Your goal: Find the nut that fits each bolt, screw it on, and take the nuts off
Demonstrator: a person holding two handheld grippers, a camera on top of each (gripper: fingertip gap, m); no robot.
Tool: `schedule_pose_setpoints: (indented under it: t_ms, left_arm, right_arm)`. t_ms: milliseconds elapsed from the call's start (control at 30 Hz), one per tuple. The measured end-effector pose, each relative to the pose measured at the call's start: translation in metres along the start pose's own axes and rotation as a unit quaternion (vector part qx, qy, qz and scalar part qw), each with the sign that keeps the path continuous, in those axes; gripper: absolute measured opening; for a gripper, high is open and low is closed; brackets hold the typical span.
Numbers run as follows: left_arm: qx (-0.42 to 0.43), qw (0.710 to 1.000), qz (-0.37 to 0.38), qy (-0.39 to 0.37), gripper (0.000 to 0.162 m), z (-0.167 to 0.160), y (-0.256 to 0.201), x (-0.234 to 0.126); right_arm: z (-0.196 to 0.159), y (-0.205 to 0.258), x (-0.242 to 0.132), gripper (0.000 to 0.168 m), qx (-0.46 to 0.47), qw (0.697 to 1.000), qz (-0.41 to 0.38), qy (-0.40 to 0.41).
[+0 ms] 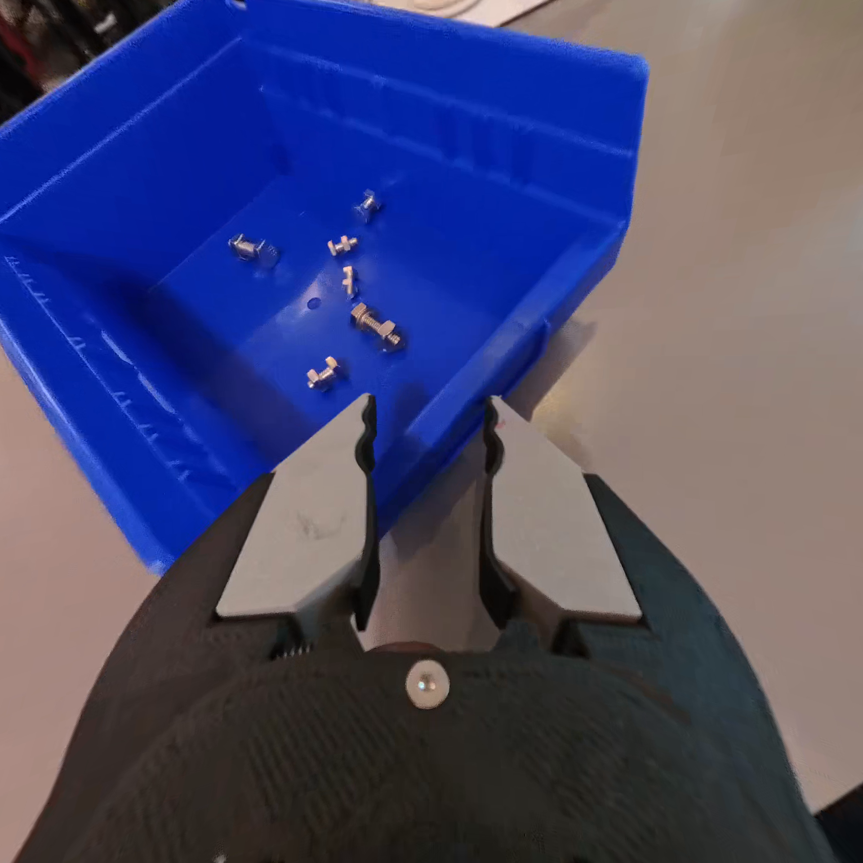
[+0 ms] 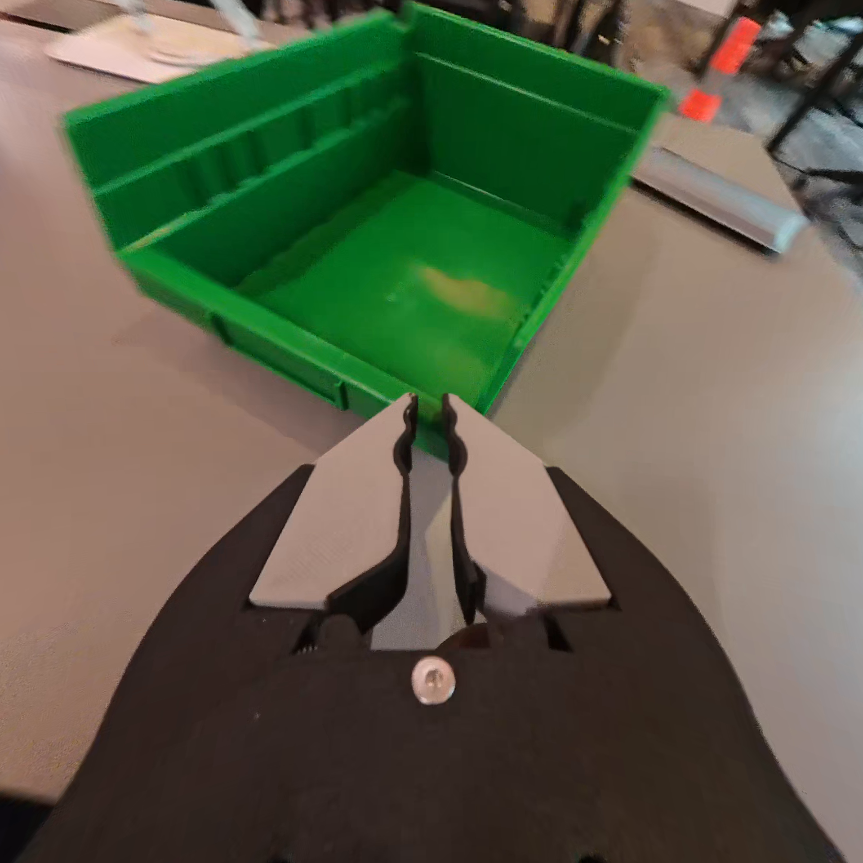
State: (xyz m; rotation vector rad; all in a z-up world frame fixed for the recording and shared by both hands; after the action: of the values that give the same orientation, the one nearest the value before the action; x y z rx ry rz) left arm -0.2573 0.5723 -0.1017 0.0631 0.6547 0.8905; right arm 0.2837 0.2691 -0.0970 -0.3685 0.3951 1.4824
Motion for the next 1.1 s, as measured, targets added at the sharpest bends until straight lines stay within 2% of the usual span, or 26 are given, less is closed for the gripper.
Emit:
schedule_pose_setpoints:
  t_ms: [33, 100, 133, 300, 400, 467, 567, 733, 867, 900, 933, 967, 1100]
  left_arm:
    - [-0.002, 1.0, -0.001, -0.003, 0.045, -0.002, 0.004, 0.0]
    - [-0.012, 1.0, 0.003, 0.002, 0.05, -0.007, 0.015, 0.001]
    - [-0.014, 1.0, 0.008, 0.006, 0.052, -0.011, 0.021, 0.001]
    - [-0.052, 0.996, 0.056, 0.036, 0.067, -0.029, 0.061, 0.001]
    - [-0.083, 0.993, 0.075, 0.031, 0.059, -0.035, 0.076, -0.005]
    - [-0.1, 0.992, 0.074, 0.029, 0.06, -0.034, 0.076, -0.011]
    - [-0.106, 0.994, 0.018, 0.004, 0.062, -0.015, 0.048, -0.021]
    - [-0.06, 0.995, -0.052, -0.054, 0.064, 0.038, -0.027, -0.012]
    - [-0.046, 0.997, -0.029, -0.05, 0.06, 0.061, -0.053, 0.023]
    - [-0.045, 0.998, -0.006, -0.045, 0.051, 0.062, -0.05, 0.031]
    - [-0.04, 0.998, 0.022, -0.043, 0.029, 0.062, -0.045, 0.037]
    - [-0.031, 0.998, 0.025, -0.048, 0.022, 0.061, -0.042, 0.039]
    - [-0.055, 0.997, 0.025, -0.038, 0.018, 0.053, -0.027, 0.036]
  right_arm:
    - [-0.004, -0.015, 0.0, 0.019, 0.019, 1.0, -0.02, 0.007]
    - [-0.006, -0.032, -0.004, 0.057, 0.058, 0.998, -0.032, 0.002]
    - [-0.005, -0.033, -0.006, 0.062, 0.07, 0.997, -0.024, -0.003]
    - [0.019, 0.005, -0.012, 0.064, 0.026, 0.997, 0.025, -0.066]
    - [0.041, 0.046, -0.012, 0.069, -0.032, 0.993, 0.062, -0.097]
    - [0.053, 0.071, -0.006, 0.073, -0.07, 0.989, 0.085, -0.094]
    - [0.071, 0.096, 0.008, 0.074, -0.11, 0.984, 0.101, -0.095]
    - [0.094, 0.144, 0.061, 0.077, -0.079, 0.971, 0.207, -0.095]
    - [0.107, 0.173, 0.113, 0.077, -0.06, 0.964, 0.242, -0.097]
    - [0.11, 0.178, 0.123, 0.077, -0.053, 0.962, 0.248, -0.097]
    - [0.111, 0.181, 0.132, 0.076, -0.049, 0.961, 0.255, -0.094]
    - [0.112, 0.184, 0.139, 0.076, -0.046, 0.96, 0.259, -0.089]
    - [0.11, 0.187, 0.151, 0.076, -0.055, 0.959, 0.266, -0.083]
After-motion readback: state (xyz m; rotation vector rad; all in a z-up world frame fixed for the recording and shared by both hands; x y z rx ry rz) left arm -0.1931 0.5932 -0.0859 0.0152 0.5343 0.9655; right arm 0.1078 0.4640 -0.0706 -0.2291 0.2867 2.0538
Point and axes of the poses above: each gripper's, where its closed fingertips meet, x out along the fingers, z out of its top, y = z × x across the jaws, the point moved 7 cm from there along -x, back along the fingers, and after that the axes turned 14 degrees about z, right-handed, at the moved point
